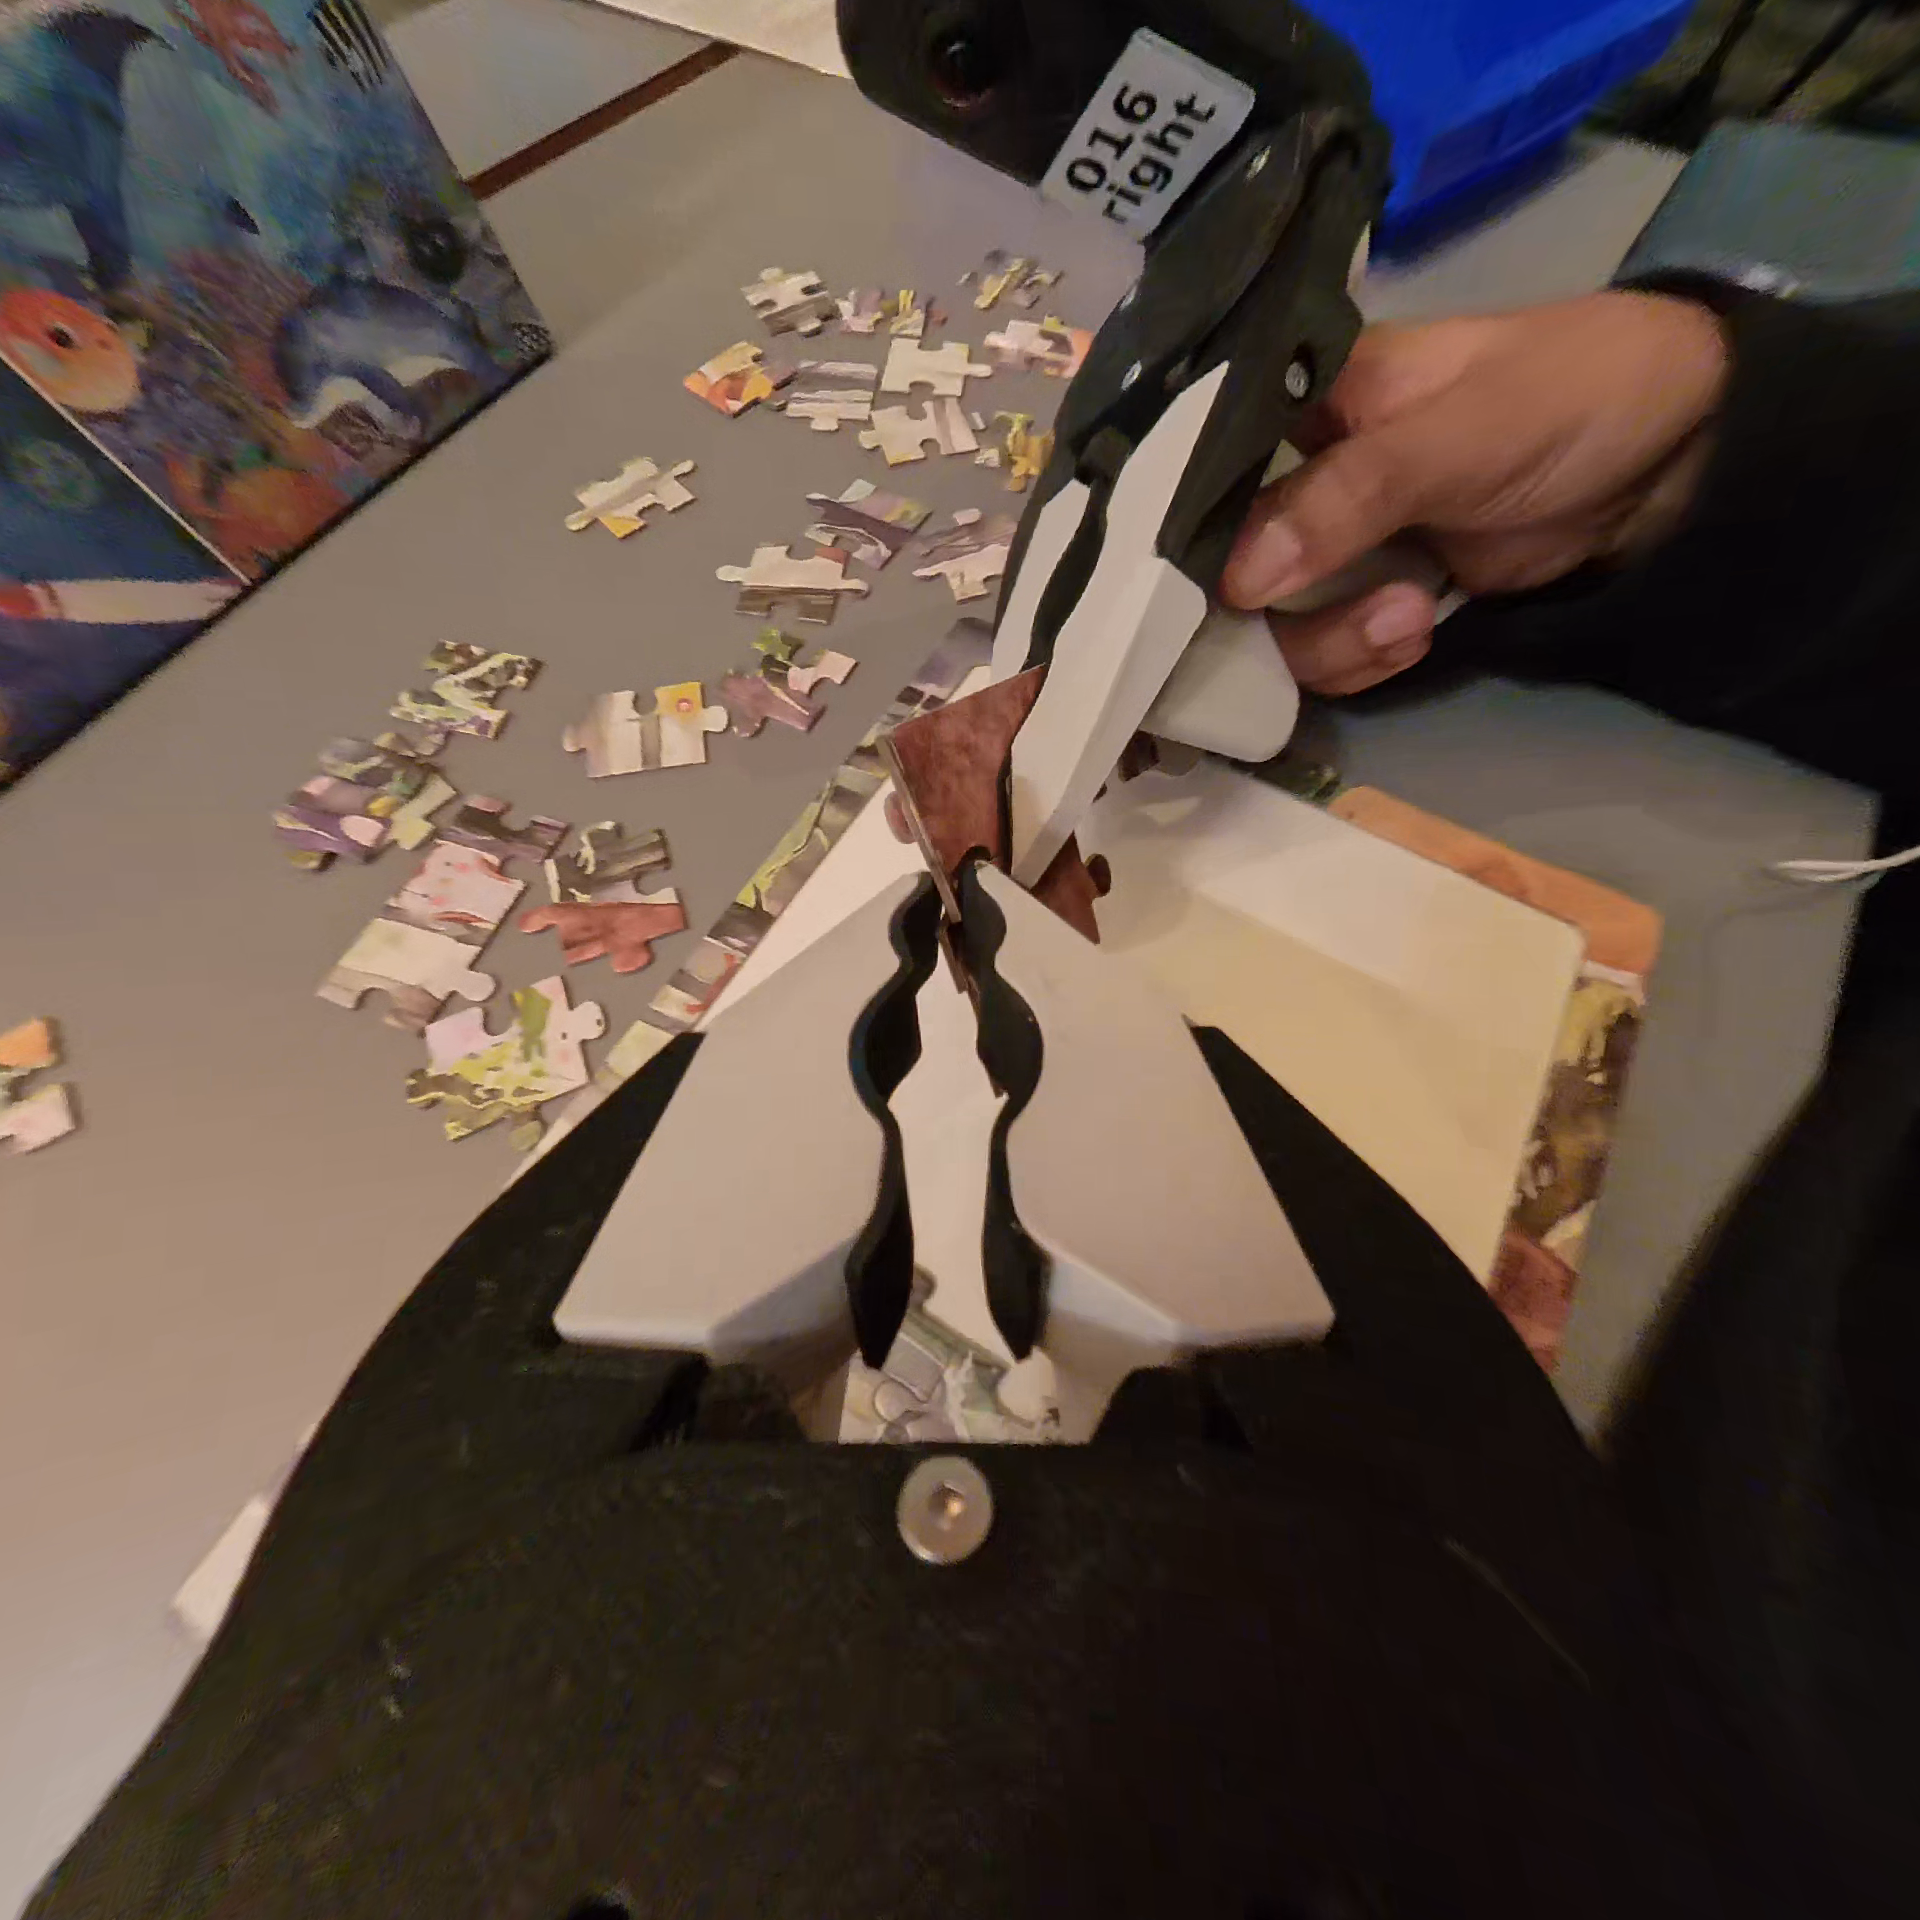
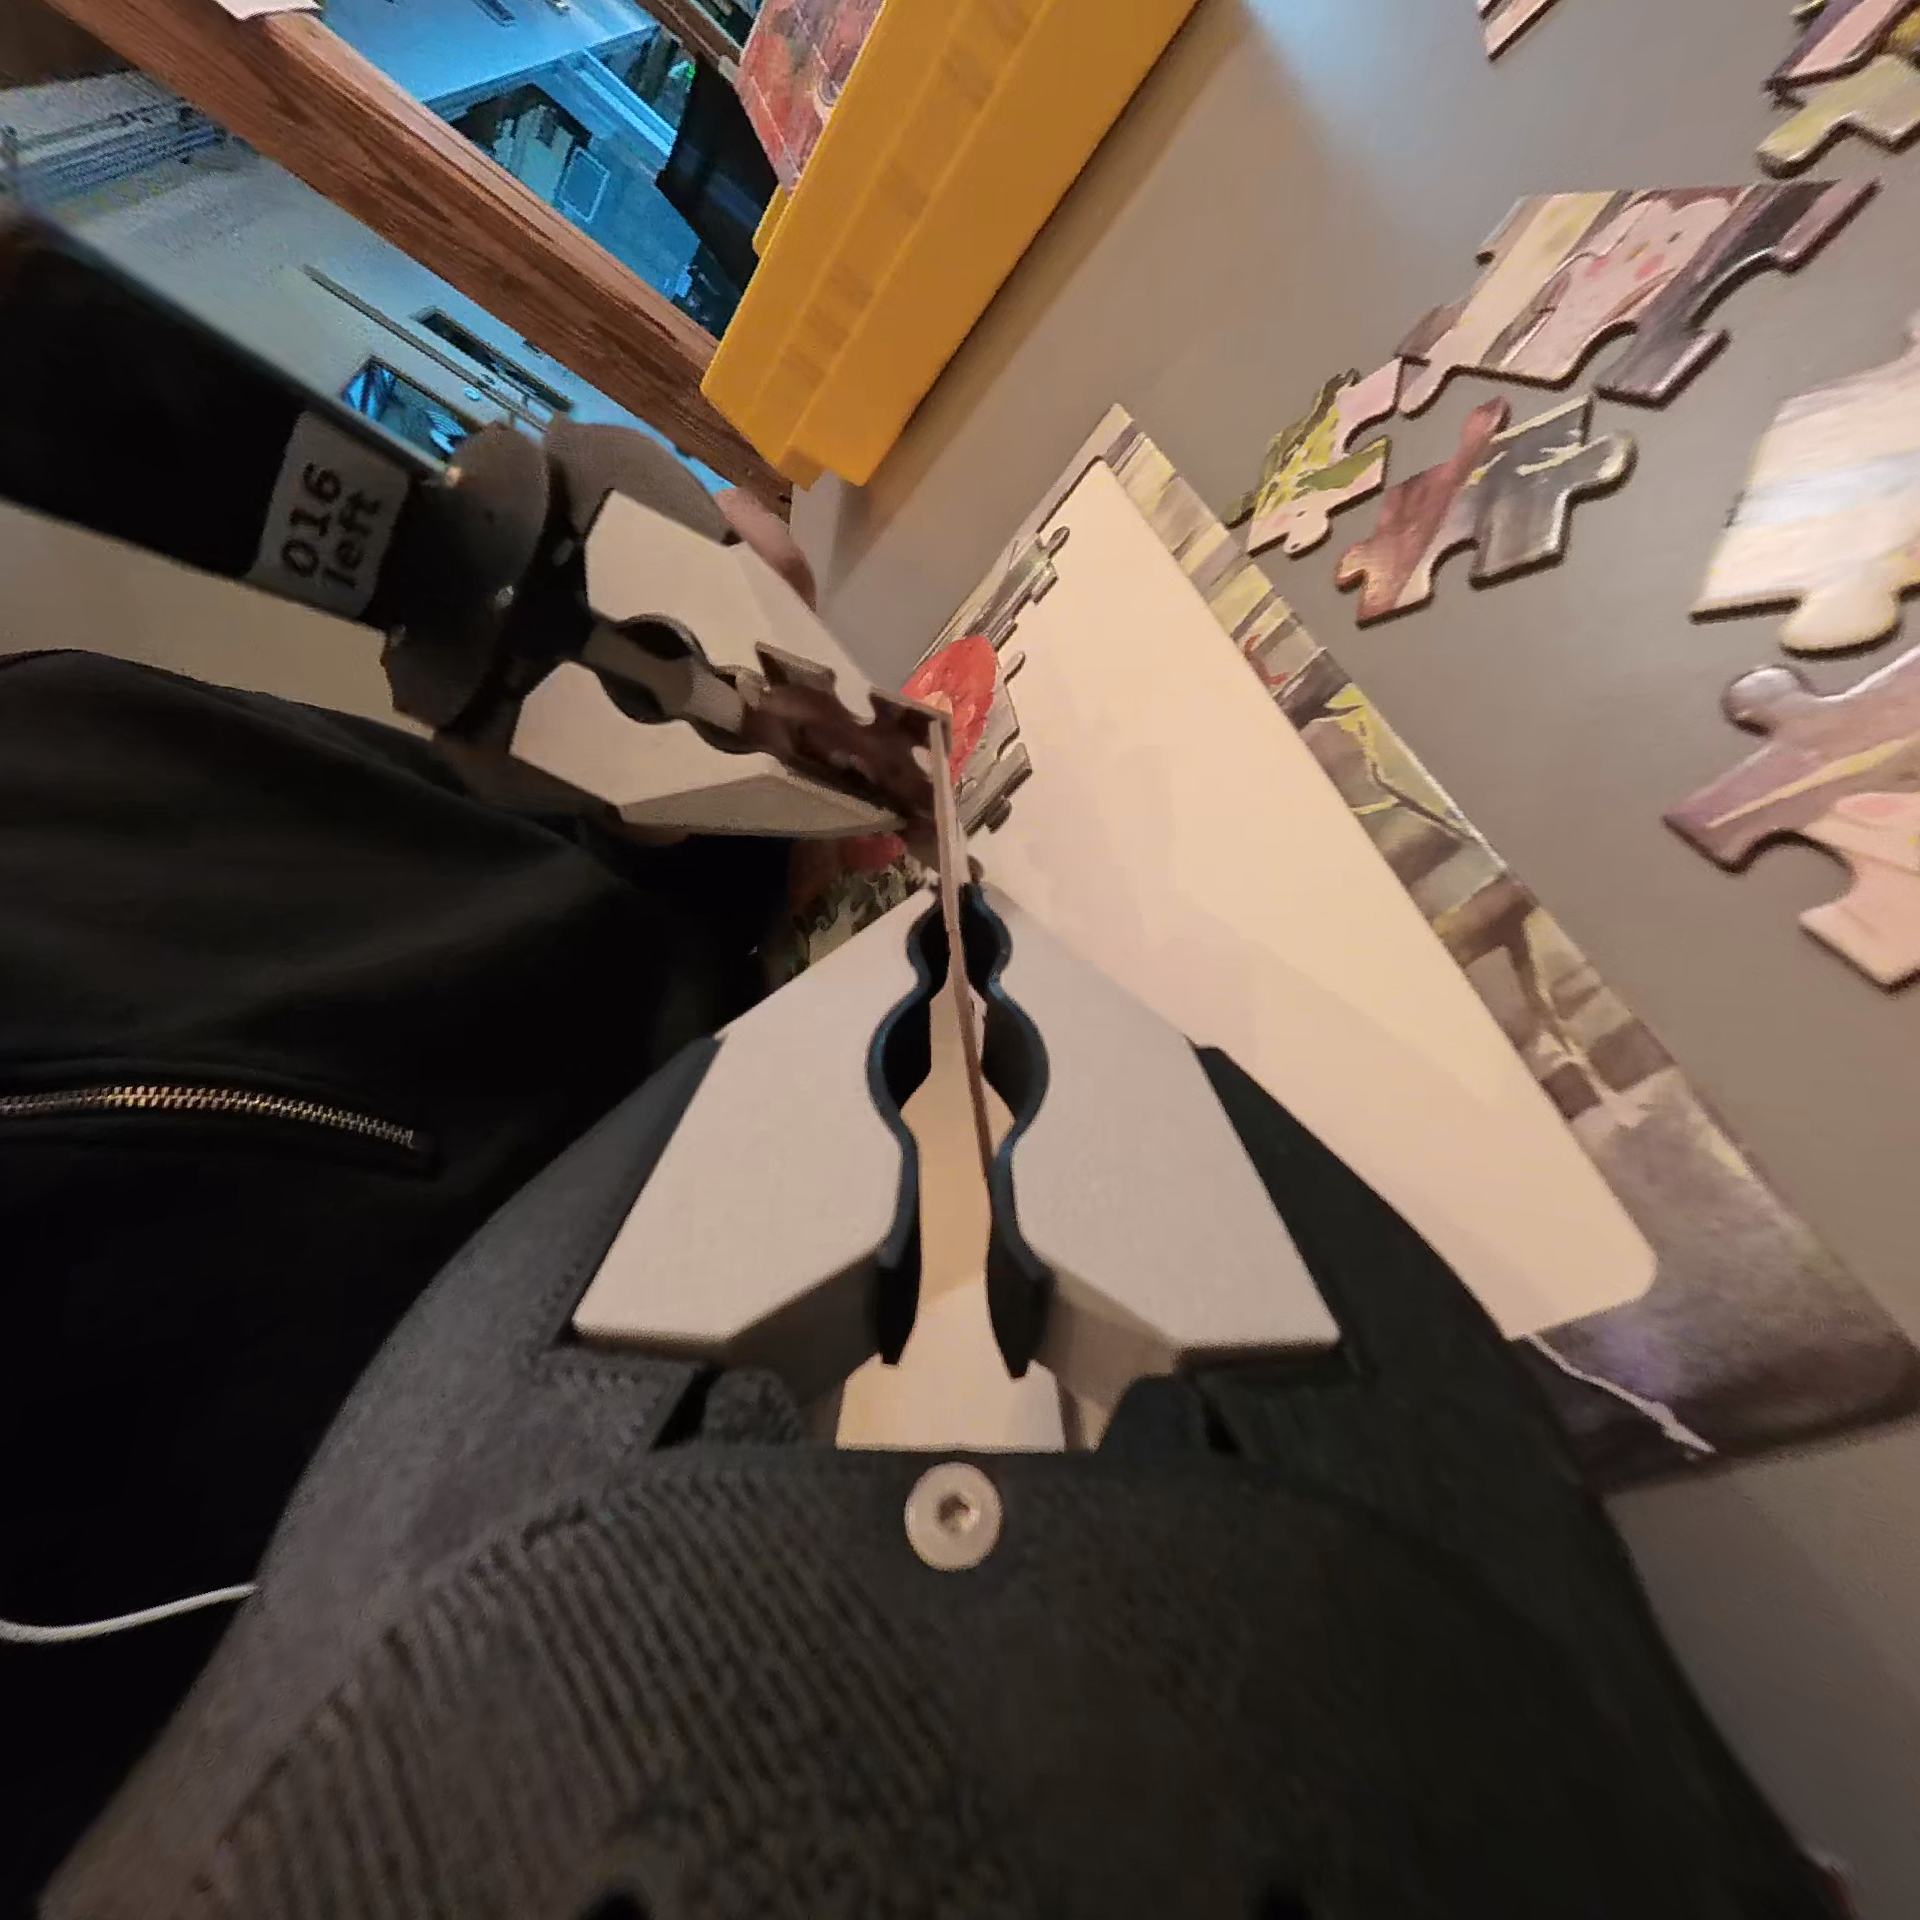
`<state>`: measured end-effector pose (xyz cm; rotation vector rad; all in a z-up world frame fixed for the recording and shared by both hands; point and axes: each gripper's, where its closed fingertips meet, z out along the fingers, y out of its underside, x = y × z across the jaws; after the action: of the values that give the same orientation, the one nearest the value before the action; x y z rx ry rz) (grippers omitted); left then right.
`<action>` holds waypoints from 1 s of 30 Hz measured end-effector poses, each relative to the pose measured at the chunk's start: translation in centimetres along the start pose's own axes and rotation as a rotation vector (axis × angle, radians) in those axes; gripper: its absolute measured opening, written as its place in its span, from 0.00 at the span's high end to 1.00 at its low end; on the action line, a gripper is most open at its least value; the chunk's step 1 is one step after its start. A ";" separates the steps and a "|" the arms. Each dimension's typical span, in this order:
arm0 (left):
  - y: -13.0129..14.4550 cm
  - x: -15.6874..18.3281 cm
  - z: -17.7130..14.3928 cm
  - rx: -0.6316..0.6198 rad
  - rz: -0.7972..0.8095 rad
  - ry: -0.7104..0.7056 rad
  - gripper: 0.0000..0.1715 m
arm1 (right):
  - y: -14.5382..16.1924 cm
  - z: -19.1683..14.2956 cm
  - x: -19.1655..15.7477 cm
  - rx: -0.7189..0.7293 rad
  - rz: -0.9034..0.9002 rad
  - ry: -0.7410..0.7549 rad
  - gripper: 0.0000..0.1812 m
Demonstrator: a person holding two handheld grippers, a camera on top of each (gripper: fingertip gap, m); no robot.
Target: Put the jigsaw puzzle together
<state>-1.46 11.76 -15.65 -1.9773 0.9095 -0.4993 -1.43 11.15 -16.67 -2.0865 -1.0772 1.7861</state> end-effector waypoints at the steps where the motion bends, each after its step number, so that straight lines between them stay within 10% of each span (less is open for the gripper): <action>1: 0.0 0.0 0.1 -0.004 0.037 -0.026 0.99 | 0.0 0.0 0.0 0.003 0.002 0.002 1.00; 11: 0.1 -0.5 -0.1 -0.059 0.145 -0.140 0.98 | -0.3 0.2 -0.1 0.018 -0.006 0.019 1.00; 30: -0.9 -1.3 -0.1 0.067 -0.131 -0.012 1.00 | -1.4 -0.1 0.1 0.067 -0.145 0.152 1.00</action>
<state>-2.01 12.98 -14.80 -1.9852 0.7499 -0.5843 -1.89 12.22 -15.93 -2.0120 -1.0813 1.5490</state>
